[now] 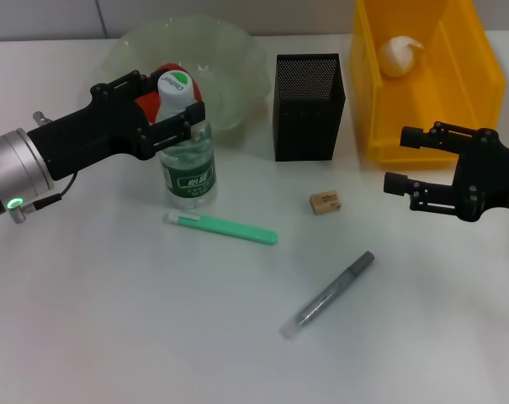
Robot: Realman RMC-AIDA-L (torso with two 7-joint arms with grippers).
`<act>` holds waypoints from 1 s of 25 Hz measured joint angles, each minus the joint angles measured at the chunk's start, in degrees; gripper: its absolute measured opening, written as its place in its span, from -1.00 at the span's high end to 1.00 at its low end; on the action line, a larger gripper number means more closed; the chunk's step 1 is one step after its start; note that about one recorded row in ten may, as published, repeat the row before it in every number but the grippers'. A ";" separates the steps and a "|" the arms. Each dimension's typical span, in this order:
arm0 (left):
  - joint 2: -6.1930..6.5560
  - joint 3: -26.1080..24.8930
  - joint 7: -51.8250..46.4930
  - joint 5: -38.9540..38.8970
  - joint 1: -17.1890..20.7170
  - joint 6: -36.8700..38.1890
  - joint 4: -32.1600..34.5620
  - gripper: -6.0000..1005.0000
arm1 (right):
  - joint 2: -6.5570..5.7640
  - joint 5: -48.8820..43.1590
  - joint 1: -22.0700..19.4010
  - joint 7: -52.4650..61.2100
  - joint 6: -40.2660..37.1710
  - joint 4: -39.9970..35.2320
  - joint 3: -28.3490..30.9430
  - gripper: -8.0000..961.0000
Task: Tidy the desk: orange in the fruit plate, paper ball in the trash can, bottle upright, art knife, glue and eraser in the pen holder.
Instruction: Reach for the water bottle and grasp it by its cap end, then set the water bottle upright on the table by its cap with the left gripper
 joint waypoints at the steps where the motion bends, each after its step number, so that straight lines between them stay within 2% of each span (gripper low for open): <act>1: 0.00 0.00 0.00 0.00 0.00 0.00 0.00 -0.71 | 0.00 0.00 0.01 0.00 0.06 0.00 0.00 -0.57; 2: 0.00 -0.06 0.21 -0.07 0.01 0.00 -0.11 -0.71 | 0.00 0.00 0.01 0.00 0.06 0.02 0.00 -0.57; 6: 0.00 -0.06 0.20 -0.11 -0.01 -0.09 -0.13 -0.37 | -0.04 0.00 0.02 -0.38 0.12 0.12 0.00 -0.57; 8: 0.00 -0.06 0.05 -0.21 -0.05 -0.05 -0.13 0.03 | -0.05 0.00 0.03 -0.64 0.32 0.43 -0.01 -0.57; 15: 0.11 -0.04 -0.33 -0.68 0.07 0.75 -0.14 0.06 | -0.16 0.00 0.31 -0.78 1.25 1.21 -0.41 -0.57; 25: 0.58 -0.31 -0.94 -4.22 2.66 4.91 1.90 0.11 | -0.25 -1.24 0.62 -0.89 1.82 1.33 -0.18 -0.57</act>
